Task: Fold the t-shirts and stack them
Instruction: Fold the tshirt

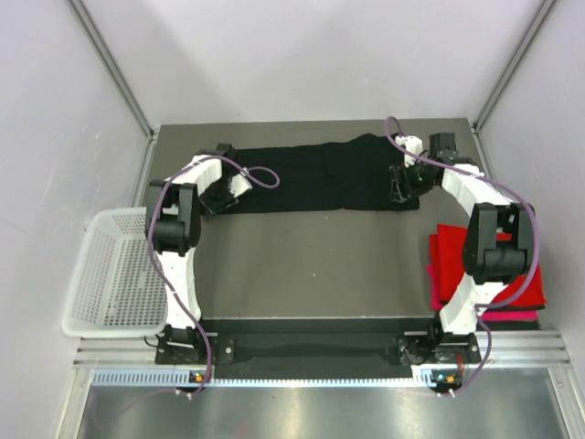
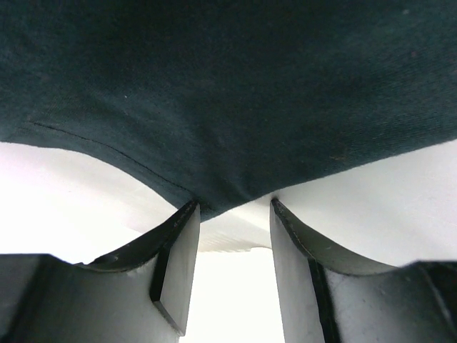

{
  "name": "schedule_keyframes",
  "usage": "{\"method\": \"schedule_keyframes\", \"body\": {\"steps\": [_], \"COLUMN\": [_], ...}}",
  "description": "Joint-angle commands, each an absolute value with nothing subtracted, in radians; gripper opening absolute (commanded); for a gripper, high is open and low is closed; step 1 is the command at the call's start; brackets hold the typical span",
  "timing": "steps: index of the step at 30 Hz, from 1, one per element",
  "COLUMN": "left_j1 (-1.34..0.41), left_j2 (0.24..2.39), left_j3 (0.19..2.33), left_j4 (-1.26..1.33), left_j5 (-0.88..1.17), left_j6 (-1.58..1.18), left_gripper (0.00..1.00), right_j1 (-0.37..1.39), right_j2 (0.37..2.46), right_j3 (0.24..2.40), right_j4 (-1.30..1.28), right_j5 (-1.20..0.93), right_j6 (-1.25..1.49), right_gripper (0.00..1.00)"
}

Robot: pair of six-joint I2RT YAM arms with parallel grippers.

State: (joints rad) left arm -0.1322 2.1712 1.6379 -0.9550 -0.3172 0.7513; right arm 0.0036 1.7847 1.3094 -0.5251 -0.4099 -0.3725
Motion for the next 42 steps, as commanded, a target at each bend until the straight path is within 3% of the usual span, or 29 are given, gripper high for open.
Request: {"method": "schedule_keyframes", "body": {"steps": [1,8,12,19,33,42], "left_j1": [-0.115,-0.112,-0.112,-0.123,-0.281,-0.314], "left_j2": [2.229,2.293,2.33,2.326,1.895,1.68], "left_j3": [1.667,1.693,1.73,1.749,1.328,1.201], "left_j4": [-0.98,-0.977,-0.988,-1.015,-1.068,-1.158], "left_j5": [-0.259,-0.273,-0.272,-0.233,-0.195,-0.232], "left_j6": [0.756,0.762,0.767,0.75,0.661,0.643], "left_gripper": [0.5,0.49,0.42,0.0,0.0,0.0], "right_j1": [0.008,0.008,0.008,0.008,-0.023,-0.098], "right_j2": [1.743,1.744,1.747,1.738,1.736,2.048], "right_j3": [1.31,1.292,1.296,1.299,1.358,1.704], "right_j4": [-0.522,-0.517,-0.518,-0.522,-0.543,-0.64], "right_j5": [-0.449,-0.443,-0.454,-0.453,-0.336,-0.408], "right_j6": [-0.365,-0.376,-0.367,-0.364,-0.321,-0.218], "right_gripper": [0.6,0.6,0.6,0.6,0.61,0.62]}}
